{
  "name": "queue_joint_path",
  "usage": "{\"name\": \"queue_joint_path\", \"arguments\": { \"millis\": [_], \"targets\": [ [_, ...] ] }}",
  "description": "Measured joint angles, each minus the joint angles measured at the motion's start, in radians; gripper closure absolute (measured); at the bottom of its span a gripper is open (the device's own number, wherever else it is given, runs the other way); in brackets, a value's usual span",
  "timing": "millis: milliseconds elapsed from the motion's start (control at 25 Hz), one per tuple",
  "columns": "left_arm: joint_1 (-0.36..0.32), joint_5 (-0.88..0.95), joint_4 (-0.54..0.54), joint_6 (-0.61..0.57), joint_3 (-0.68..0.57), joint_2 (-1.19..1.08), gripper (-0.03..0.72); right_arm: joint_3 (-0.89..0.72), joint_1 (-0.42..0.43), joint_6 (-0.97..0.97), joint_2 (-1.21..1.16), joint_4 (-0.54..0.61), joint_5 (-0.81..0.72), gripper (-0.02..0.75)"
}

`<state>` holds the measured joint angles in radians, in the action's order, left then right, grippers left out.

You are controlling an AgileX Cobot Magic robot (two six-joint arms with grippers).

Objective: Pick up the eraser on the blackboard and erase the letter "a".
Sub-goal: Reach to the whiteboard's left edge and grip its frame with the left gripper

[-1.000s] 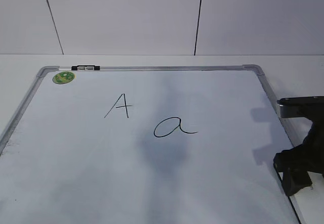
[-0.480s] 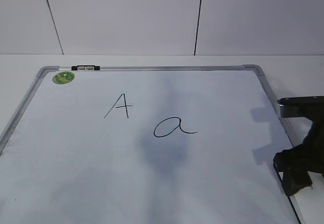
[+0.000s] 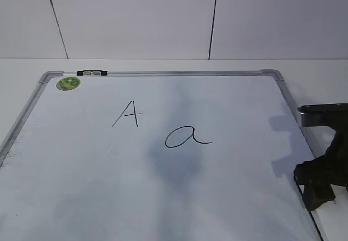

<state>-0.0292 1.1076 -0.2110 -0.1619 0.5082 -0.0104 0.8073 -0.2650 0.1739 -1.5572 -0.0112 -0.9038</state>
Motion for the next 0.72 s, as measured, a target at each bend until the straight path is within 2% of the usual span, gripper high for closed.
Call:
{"name": "queue_joint_path", "arguments": {
  "millis": [720],
  "targets": [
    [0.0, 0.0, 0.0, 0.0, 0.0, 0.0, 0.454, 0.002, 0.0, 0.0, 0.0, 0.004, -0.026, 0.164]
  ]
}}
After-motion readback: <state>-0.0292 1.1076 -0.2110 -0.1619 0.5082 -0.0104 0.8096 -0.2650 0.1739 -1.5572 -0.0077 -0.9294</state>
